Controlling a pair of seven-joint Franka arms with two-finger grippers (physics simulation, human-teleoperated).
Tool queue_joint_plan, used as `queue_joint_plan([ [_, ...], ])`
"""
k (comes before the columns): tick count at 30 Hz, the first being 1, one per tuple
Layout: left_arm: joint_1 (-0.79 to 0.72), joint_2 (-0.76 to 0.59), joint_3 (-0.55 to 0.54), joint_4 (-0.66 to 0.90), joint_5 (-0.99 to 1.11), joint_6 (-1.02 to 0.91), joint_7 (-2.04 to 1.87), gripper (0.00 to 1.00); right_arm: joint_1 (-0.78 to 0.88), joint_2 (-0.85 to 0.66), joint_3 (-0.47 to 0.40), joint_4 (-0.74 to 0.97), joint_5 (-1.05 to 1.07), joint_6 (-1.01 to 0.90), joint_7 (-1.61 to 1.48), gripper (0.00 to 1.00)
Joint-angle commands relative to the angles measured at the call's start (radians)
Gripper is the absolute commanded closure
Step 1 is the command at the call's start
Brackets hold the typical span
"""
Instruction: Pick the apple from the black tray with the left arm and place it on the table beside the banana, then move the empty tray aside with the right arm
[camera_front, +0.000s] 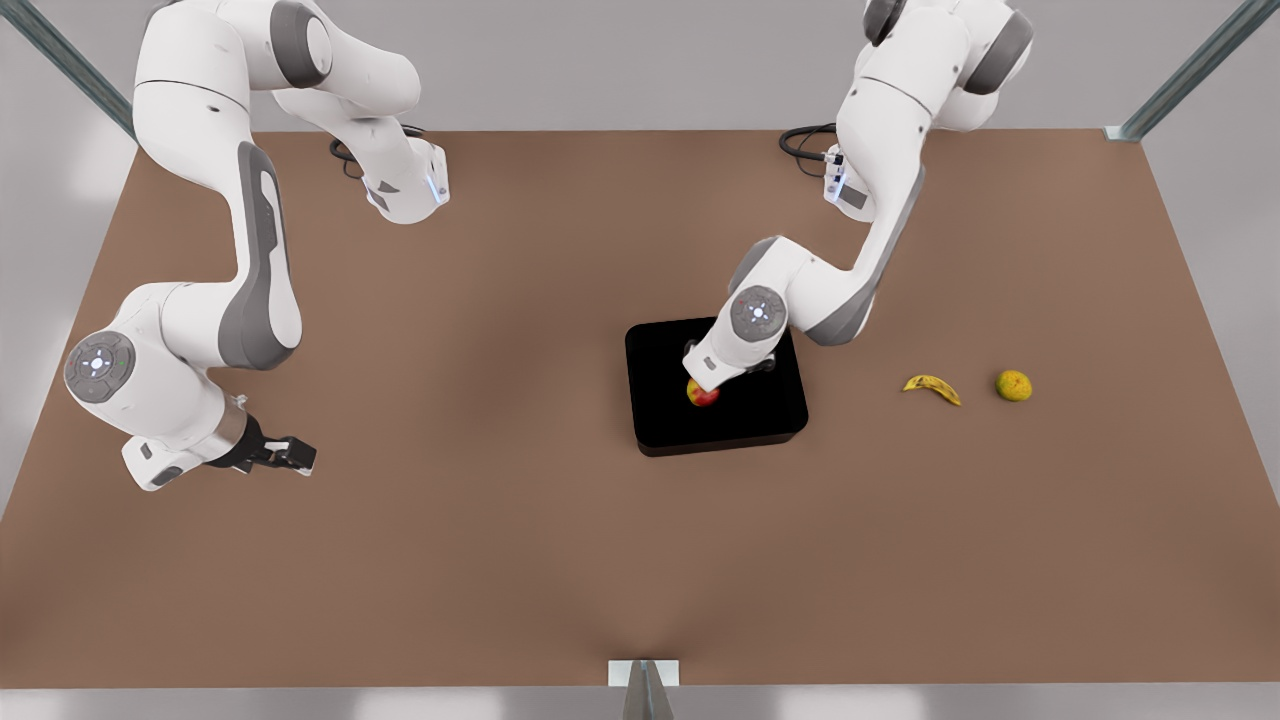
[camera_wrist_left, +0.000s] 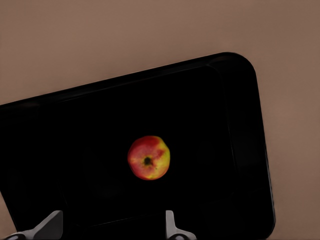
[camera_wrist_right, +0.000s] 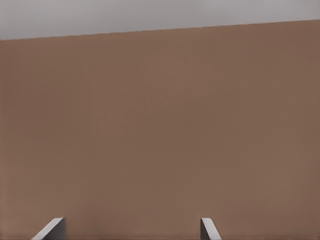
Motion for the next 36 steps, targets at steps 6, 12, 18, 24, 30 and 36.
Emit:
queue_joint_plan([
  [6, -0.032, 0.106, 0.003, -0.060, 0.061, 0.375, -0.480, 0.00, 0.000, -0.001, 0.000, 0.002, -0.030, -0.006, 0.000, 0.00],
  [12, -0.059, 0.109, 0.004, -0.089, 0.089, 0.386, -0.503, 0.00, 0.000, -0.001, 0.000, 0.002, -0.031, -0.006, 0.000, 0.00],
  [18, -0.058, 0.111, 0.009, -0.171, 0.129, 0.481, -0.501, 0.00, 0.000, 0.000, 0.000, 0.002, -0.033, -0.006, -0.001, 0.00],
  [24, -0.058, 0.160, 0.009, -0.172, 0.127, 0.538, -0.503, 0.00, 0.000, 0.000, 0.000, 0.002, -0.033, -0.006, -0.001, 0.00],
  [30, -0.064, 0.157, 0.009, -0.175, 0.129, 0.535, -0.526, 0.41, 0.002, 0.000, 0.000, 0.002, -0.033, -0.006, -0.001, 0.00],
  [36, 0.010, -0.078, 0.030, -0.054, 0.146, -0.039, -0.322, 0.37, 0.060, -0.007, 0.044, 0.011, -0.038, -0.007, 0.013, 0.00],
])
